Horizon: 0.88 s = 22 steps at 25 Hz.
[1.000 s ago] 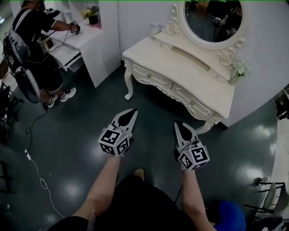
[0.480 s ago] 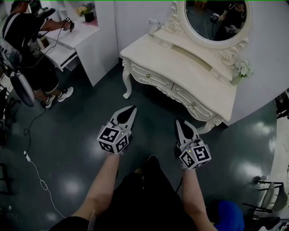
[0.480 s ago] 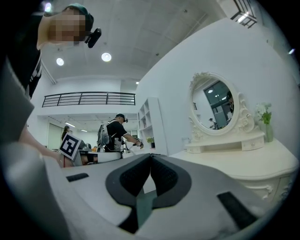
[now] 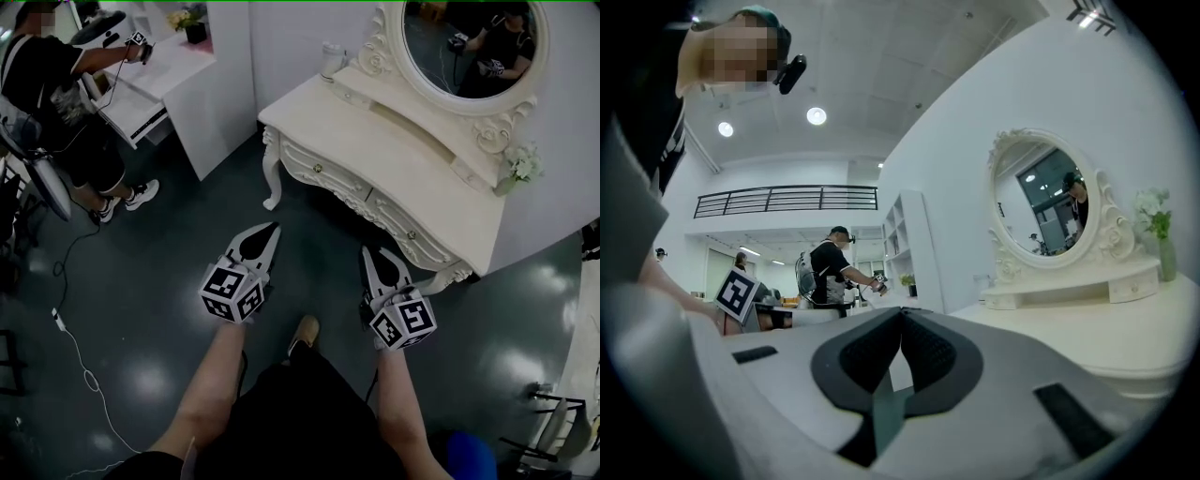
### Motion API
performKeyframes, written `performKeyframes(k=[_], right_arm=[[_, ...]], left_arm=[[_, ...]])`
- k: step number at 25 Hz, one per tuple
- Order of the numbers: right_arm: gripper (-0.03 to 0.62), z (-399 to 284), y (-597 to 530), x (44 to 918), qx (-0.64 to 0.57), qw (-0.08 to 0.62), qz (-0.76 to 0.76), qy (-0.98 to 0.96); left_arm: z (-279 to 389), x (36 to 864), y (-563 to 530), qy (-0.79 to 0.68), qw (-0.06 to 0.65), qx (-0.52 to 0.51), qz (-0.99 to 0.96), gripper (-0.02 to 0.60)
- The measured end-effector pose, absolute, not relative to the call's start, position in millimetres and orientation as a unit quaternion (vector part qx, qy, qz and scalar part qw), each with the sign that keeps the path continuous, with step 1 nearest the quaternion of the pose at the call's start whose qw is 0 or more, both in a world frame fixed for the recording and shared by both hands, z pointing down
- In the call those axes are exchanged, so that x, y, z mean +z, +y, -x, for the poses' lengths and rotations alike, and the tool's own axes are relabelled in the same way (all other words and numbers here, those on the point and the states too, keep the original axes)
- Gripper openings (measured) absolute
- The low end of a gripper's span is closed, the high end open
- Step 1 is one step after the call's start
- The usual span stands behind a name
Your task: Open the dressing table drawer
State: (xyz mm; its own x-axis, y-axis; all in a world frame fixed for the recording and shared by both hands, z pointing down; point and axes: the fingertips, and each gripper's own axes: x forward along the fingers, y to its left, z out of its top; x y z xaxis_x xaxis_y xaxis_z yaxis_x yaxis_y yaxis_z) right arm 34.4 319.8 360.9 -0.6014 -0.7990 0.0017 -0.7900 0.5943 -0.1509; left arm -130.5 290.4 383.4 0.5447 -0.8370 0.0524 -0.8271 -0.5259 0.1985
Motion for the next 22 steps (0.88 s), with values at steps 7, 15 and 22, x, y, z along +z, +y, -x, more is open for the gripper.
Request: performKeyframes(k=[7, 15, 22], right_arm=[[0.006, -30.5, 262.2, 367.8, -0.07, 0.026, 0.431, 0.899], [0.006, -54.1, 204.1, 365.4, -0.072, 0.031, 0.436, 0.897], [0.006, -78.8, 164.3, 372.1, -0.079, 0.034, 0.435, 0.896]], left_arm=[[122.6, 384.9, 232.3, -0.476, 0.096, -0.016, -0.874, 0.006], [99.4, 383.1, 175.5, -0.471, 0.097, -0.012, -0.877, 0.006], [71.2, 384.8, 133.1, -0.463, 0.098, -0.001, -0.881, 0.006]])
